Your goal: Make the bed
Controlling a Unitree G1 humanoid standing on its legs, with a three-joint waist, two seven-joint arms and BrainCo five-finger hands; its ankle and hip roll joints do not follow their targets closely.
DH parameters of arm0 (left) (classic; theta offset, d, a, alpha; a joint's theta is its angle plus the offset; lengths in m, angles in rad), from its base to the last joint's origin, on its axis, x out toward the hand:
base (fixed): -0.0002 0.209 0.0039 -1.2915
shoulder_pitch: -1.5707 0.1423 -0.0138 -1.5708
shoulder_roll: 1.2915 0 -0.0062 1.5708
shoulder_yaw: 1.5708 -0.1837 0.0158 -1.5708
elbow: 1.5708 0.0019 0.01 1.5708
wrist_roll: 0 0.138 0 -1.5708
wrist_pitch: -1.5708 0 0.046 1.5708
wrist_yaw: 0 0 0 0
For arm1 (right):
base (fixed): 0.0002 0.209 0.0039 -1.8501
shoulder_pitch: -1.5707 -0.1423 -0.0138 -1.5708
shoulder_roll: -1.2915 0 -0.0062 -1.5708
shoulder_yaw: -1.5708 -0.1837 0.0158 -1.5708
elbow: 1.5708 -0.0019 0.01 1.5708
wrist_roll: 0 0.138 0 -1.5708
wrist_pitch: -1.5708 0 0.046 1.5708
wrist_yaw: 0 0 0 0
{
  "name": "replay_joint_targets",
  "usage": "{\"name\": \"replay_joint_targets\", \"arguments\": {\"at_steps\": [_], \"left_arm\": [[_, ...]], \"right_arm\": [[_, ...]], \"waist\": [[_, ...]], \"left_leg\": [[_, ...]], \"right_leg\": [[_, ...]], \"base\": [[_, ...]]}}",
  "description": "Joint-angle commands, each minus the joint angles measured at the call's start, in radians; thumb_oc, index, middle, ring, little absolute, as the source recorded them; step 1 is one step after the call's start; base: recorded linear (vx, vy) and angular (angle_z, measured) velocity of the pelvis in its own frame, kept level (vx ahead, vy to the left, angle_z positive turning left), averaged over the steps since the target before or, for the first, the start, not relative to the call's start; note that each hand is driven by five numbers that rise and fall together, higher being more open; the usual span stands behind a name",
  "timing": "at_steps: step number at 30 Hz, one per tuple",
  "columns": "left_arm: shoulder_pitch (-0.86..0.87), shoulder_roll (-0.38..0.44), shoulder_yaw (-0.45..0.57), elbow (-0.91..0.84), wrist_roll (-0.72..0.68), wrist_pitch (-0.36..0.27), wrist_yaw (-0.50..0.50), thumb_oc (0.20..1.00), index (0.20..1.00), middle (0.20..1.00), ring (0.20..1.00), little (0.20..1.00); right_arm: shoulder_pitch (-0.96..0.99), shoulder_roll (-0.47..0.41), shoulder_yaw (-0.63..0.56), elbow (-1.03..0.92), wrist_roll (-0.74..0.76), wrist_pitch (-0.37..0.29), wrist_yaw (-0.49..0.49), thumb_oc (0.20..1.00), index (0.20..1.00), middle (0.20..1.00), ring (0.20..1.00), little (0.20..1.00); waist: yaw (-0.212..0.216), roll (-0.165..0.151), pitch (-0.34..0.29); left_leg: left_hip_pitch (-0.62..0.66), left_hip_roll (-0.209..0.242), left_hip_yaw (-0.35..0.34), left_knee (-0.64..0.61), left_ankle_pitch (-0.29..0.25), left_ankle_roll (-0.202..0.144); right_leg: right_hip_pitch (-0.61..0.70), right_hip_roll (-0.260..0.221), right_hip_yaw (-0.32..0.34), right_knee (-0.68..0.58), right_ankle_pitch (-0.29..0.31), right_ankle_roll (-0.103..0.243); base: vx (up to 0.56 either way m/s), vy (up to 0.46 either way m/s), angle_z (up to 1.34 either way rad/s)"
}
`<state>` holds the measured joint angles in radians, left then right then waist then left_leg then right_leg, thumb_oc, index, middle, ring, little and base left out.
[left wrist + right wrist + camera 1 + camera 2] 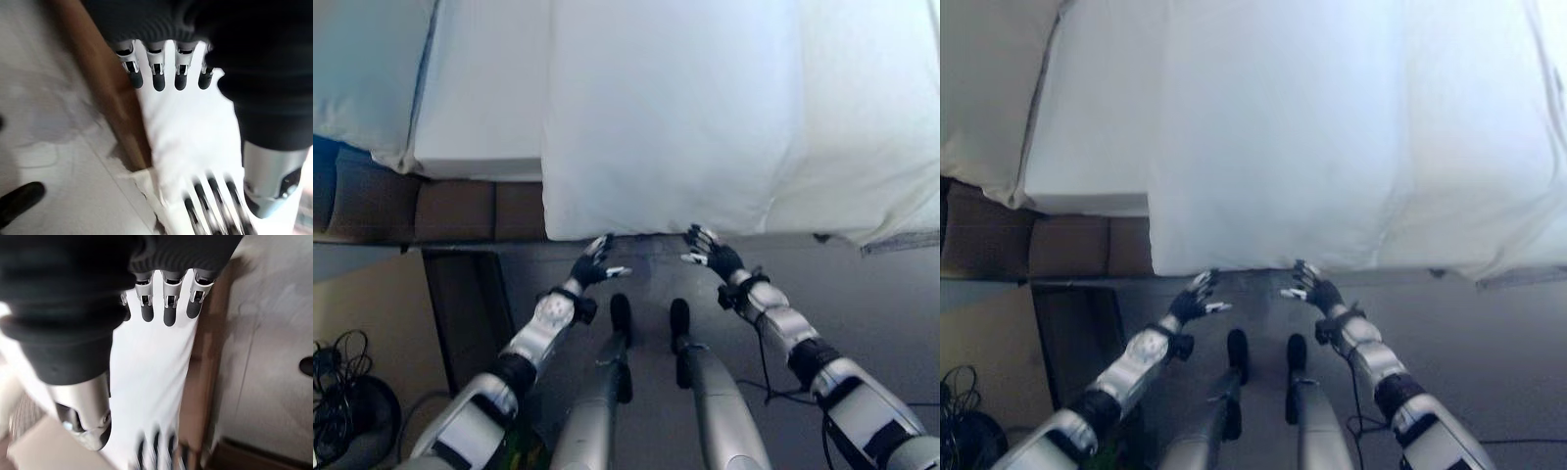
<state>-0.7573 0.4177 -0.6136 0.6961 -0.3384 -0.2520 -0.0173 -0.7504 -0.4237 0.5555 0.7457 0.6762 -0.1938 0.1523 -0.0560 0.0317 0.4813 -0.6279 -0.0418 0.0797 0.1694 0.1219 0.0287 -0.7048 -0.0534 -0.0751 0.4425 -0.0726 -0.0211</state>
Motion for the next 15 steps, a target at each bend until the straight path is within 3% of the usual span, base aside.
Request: {"name": "replay_joint_targets", "arguments": {"at_steps": [1, 9, 15], "left_arm": [[-0.047, 0.004, 0.031, -0.008, -0.045, -0.048, -0.057, 1.000, 1.000, 1.000, 1.000, 1.000], [-0.306, 0.041, -0.030, 0.141, -0.026, -0.059, -0.036, 1.000, 1.000, 1.000, 1.000, 1.000], [-0.441, 0.061, 0.003, 0.281, 0.001, -0.079, 0.089, 1.000, 1.000, 1.000, 1.000, 1.000]], "right_arm": [[-0.032, -0.016, -0.010, -0.023, 0.015, -0.026, 0.010, 1.000, 1.000, 1.000, 1.000, 1.000], [-0.285, -0.013, 0.022, 0.097, 0.091, -0.036, -0.016, 1.000, 1.000, 1.000, 1.000, 1.000], [-0.429, 0.010, 0.030, 0.206, 0.151, -0.050, -0.048, 1.000, 1.000, 1.000, 1.000, 1.000]], "waist": [[-0.001, -0.015, -0.029], [-0.005, -0.028, -0.022], [-0.002, -0.039, -0.014]], "left_leg": [[-0.100, 0.046, 0.012, 0.212, -0.136, -0.046], [-0.291, 0.060, 0.016, 0.399, -0.195, -0.048], [-0.352, 0.060, 0.019, 0.468, -0.223, -0.048]], "right_leg": [[-0.053, -0.026, 0.028, -0.022, 0.067, 0.099], [-0.236, -0.028, 0.031, 0.140, 0.029, 0.090], [-0.292, -0.027, 0.030, 0.200, 0.002, 0.085]], "base": [[-0.04, 0.001, 0.17], [-0.03, 0.019, 0.02], [0.01, 0.027, -0.04]]}}
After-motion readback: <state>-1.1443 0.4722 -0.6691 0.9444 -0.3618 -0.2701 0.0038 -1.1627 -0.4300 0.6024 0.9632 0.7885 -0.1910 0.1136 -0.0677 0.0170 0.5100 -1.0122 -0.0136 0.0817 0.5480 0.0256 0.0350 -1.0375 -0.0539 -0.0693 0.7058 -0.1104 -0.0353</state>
